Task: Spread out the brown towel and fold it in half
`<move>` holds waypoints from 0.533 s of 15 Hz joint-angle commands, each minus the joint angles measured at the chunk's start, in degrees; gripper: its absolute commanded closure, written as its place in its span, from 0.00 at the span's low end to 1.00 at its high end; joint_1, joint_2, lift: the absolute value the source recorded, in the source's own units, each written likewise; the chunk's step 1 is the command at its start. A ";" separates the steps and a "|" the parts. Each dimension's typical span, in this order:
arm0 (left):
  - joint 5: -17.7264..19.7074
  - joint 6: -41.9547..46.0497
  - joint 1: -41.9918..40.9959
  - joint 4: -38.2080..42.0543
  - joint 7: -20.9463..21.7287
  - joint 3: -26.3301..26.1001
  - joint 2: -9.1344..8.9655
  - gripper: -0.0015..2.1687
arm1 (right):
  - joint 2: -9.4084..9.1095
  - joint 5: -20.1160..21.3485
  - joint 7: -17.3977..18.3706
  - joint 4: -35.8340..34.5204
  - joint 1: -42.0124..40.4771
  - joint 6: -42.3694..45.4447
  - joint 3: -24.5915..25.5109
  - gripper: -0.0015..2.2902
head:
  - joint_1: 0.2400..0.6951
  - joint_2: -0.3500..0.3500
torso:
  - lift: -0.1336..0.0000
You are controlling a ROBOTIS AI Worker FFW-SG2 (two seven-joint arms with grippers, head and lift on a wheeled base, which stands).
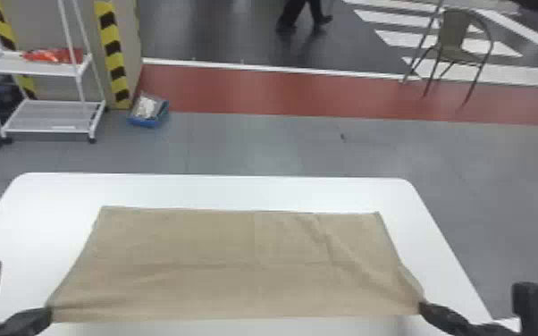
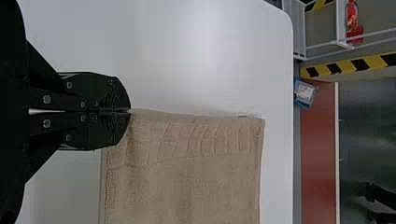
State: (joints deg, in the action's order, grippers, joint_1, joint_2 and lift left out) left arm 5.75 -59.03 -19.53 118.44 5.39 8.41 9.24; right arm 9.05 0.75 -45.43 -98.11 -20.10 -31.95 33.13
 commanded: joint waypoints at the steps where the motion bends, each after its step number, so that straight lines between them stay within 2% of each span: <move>1: 0.06 0.01 -1.57 0.66 -0.02 0.20 -0.10 0.80 | 0.17 -0.13 -0.09 -0.24 -1.17 -0.18 0.00 0.57 | 1.00 0.23 | 1.00; 8: -0.03 0.71 -2.36 0.04 -0.02 -0.59 0.08 0.79 | 0.17 -0.13 -0.01 -0.51 -1.52 -1.06 0.18 0.55 | 1.00 0.20 | 1.00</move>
State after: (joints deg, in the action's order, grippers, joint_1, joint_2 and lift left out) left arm 5.76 -58.59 -22.08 118.63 5.41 8.05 9.31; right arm 9.24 0.56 -45.60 -98.61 -21.82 -32.98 33.58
